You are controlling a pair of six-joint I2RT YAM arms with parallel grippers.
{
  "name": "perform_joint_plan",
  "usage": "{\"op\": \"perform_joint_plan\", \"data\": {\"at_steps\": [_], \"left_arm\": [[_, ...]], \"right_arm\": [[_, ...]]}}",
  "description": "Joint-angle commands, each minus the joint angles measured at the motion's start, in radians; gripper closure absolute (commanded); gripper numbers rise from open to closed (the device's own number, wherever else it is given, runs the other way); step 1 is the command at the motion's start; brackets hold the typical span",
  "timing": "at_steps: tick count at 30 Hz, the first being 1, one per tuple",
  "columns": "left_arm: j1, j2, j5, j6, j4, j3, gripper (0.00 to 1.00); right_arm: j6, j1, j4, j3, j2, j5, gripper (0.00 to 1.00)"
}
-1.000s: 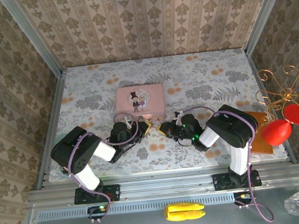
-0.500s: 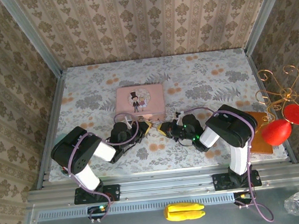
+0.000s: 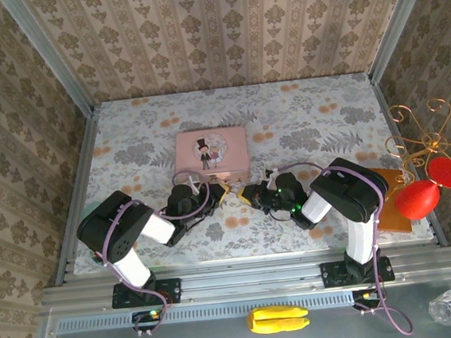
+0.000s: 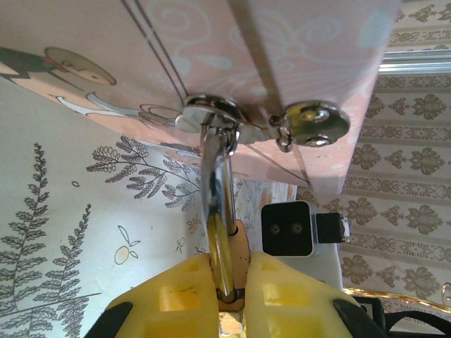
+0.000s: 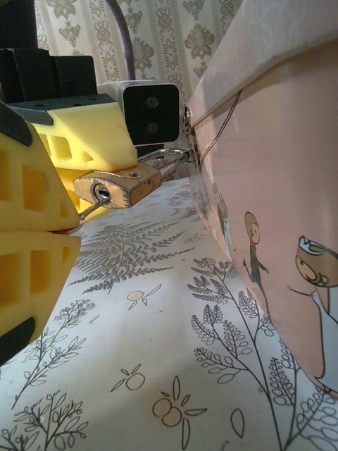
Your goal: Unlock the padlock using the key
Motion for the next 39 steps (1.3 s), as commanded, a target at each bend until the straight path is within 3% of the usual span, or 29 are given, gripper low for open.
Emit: {"op": "perform_joint_plan", "data": {"at_steps": [1,39], "left_arm": [[-0.013,0.0,0.042,0.008,0.121,0.029,1.0],[-0.021,-0.006,0.042,0.008,0.124,0.024,1.0]], "right_arm": [[0.01,-0.004,0.057,-0.008,-0.009,-0.002,1.0],[0.002,-0.003,-0.006,0.011,-0.018,0.01,1.0]]}}
